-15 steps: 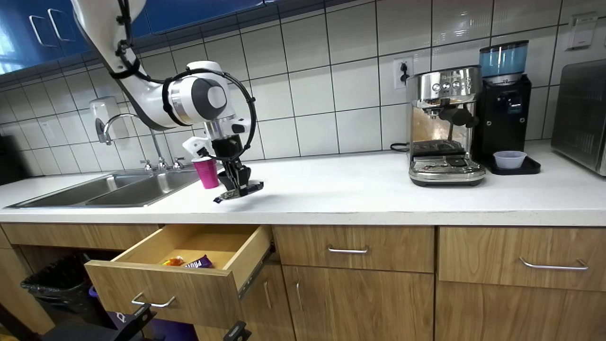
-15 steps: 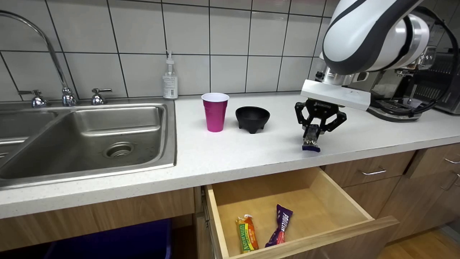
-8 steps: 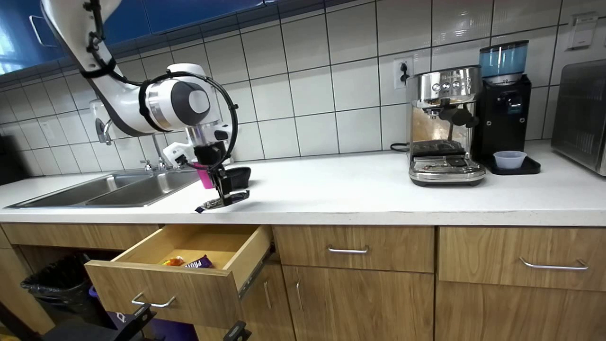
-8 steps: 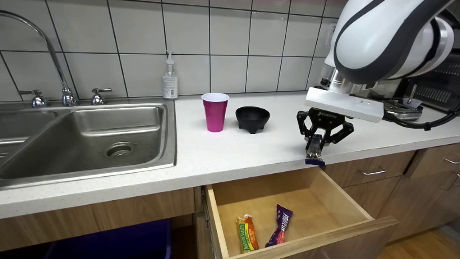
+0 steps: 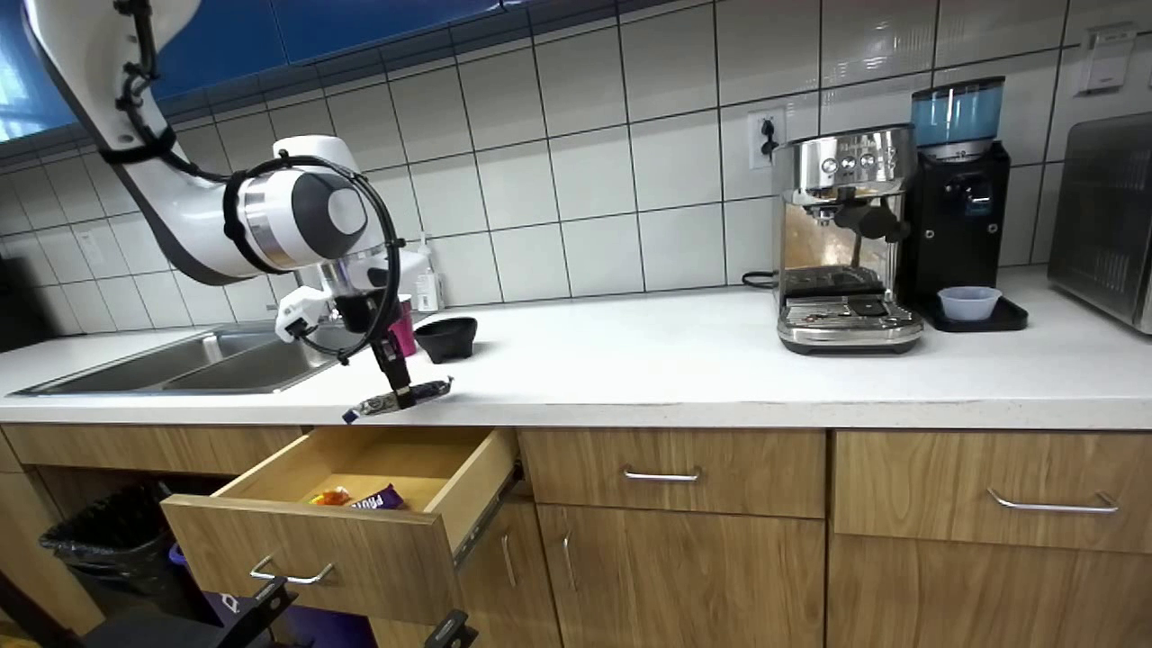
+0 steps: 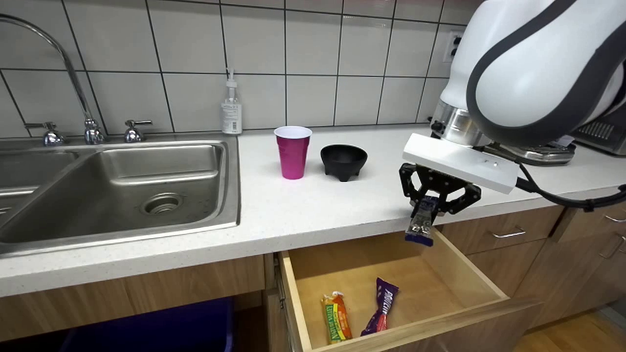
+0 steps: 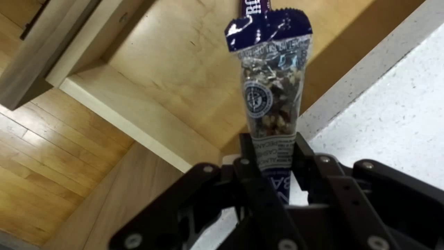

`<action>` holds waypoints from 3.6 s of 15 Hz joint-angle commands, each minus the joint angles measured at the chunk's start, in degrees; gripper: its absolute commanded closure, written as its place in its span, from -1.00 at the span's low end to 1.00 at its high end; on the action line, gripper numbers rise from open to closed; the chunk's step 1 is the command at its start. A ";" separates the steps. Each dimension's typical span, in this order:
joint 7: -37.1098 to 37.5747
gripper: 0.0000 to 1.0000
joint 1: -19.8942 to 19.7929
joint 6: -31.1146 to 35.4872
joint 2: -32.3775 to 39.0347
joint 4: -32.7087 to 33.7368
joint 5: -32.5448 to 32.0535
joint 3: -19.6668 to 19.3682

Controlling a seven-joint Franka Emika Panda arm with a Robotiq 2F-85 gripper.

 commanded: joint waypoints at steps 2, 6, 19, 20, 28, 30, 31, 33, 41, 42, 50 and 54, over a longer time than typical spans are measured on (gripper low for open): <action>11.34 0.85 2.39 3.63 -3.49 -4.62 -5.40 -0.80; 19.51 0.85 3.66 3.81 -4.37 -6.38 -9.55 -0.54; 41.49 0.85 11.07 3.59 -1.41 -4.50 -16.87 -3.64; 43.18 0.85 11.59 3.51 -0.95 -4.16 -17.49 -4.02; 53.26 0.85 15.33 2.56 5.38 0.84 -18.62 -6.46; 54.40 0.85 16.19 2.40 6.99 2.14 -18.30 -7.01; 54.75 0.85 16.43 2.39 7.82 2.75 -18.05 -7.14; 55.33 0.85 17.07 2.33 9.11 3.72 -17.79 -7.65; 55.01 -0.68 16.37 1.92 11.18 5.85 -17.01 -7.02; 54.36 -0.81 16.00 2.06 10.90 5.72 -16.73 -6.61; 51.64 -1.00 15.28 1.95 7.84 3.81 -16.93 -5.32; 48.12 -1.00 14.22 1.60 5.32 1.97 -16.65 -3.60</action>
